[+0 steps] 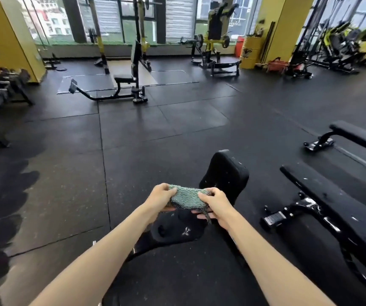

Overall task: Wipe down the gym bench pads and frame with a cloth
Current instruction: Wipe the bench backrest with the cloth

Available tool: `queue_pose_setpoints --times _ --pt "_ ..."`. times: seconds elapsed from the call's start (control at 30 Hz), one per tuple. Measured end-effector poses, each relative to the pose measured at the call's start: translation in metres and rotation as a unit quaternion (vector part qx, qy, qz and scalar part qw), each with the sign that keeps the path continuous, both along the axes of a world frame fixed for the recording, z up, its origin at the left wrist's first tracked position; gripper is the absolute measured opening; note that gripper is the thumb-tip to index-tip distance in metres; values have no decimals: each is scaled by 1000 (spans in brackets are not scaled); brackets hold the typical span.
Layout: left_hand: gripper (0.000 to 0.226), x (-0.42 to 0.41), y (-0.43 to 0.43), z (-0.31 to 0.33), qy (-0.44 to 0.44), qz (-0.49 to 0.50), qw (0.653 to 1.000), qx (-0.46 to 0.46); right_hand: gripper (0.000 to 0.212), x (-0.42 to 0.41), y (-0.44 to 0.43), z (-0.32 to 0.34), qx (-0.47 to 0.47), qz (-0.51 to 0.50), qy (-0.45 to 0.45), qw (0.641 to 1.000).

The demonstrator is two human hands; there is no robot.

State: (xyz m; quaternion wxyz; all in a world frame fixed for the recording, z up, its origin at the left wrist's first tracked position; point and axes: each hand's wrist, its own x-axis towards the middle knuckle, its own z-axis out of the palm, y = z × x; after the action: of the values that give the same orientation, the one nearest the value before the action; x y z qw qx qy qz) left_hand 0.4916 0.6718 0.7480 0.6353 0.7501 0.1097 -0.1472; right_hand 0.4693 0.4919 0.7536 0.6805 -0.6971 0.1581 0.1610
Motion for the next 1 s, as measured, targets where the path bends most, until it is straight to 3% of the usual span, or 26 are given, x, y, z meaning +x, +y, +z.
queue_pose_setpoints --times 0.13,0.27,0.47,0.6,0.7,0.9,1.0 --pt "14 46 37 -4 11 -58 998 24 30 31 39 -10 -7 -40 14 999" --pt "19 91 63 -6 43 -121 991 47 16 55 66 -8 6 -55 32 998" --pt "22 141 45 -25 74 -190 978 34 17 86 57 -24 11 -127 53 990" --pt "43 171 21 -32 67 -253 963 64 23 111 38 -39 8 -144 79 986" --pt "45 199 2 -38 73 -234 967 71 28 142 25 -49 0 -143 96 985" --pt "25 249 -14 -43 87 -160 982 52 38 197 5 -59 -16 -183 132 974" --pt "21 264 -25 -41 73 -176 978 86 48 204 -4 -58 -34 -193 183 963"
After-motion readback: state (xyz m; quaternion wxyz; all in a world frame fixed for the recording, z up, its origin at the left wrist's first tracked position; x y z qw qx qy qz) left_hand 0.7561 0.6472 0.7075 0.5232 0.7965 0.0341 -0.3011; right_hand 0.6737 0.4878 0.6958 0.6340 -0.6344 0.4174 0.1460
